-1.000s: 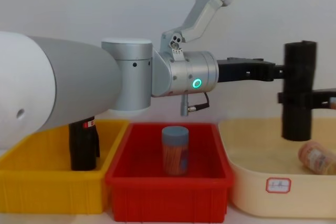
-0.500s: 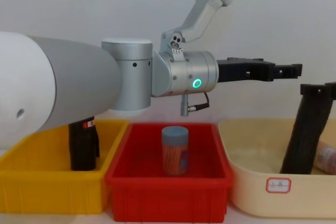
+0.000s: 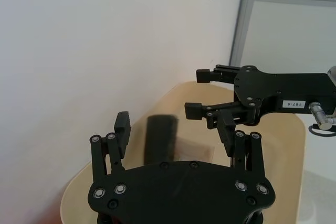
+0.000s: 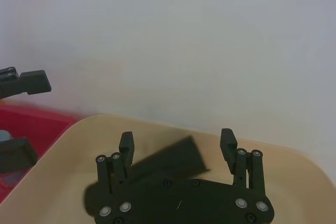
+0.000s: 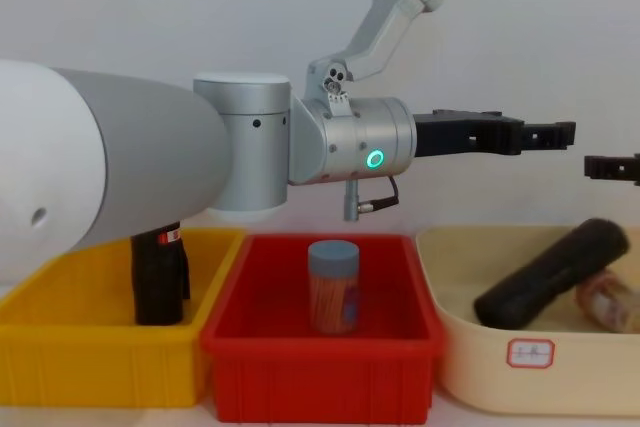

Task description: Pick up the garbage bag with the one hand and transfer it to the other hand.

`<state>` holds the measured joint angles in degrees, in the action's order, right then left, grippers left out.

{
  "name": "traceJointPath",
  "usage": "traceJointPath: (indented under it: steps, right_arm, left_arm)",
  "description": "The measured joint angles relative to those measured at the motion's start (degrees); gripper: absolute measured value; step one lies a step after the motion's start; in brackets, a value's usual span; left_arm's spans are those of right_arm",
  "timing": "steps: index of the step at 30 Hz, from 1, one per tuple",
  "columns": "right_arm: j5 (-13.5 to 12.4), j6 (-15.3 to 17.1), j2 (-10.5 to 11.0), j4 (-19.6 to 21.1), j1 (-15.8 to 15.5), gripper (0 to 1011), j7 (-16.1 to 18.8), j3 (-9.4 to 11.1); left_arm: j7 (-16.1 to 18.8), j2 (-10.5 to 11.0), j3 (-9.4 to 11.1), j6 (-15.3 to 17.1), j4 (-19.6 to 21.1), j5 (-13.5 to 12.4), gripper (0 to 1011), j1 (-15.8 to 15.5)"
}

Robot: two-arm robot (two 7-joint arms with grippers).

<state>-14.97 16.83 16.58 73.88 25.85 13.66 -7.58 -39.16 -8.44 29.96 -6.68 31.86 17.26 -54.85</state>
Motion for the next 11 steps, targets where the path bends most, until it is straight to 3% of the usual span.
traceJointPath:
  steps: [11]
  right_arm:
    - [-0.07, -0.02, 0.09, -0.05, 0.05, 1000, -0.19, 0.23]
  left_arm:
    - [0.00, 0.00, 0.00, 0.00, 0.00, 0.00, 1001, 0.00]
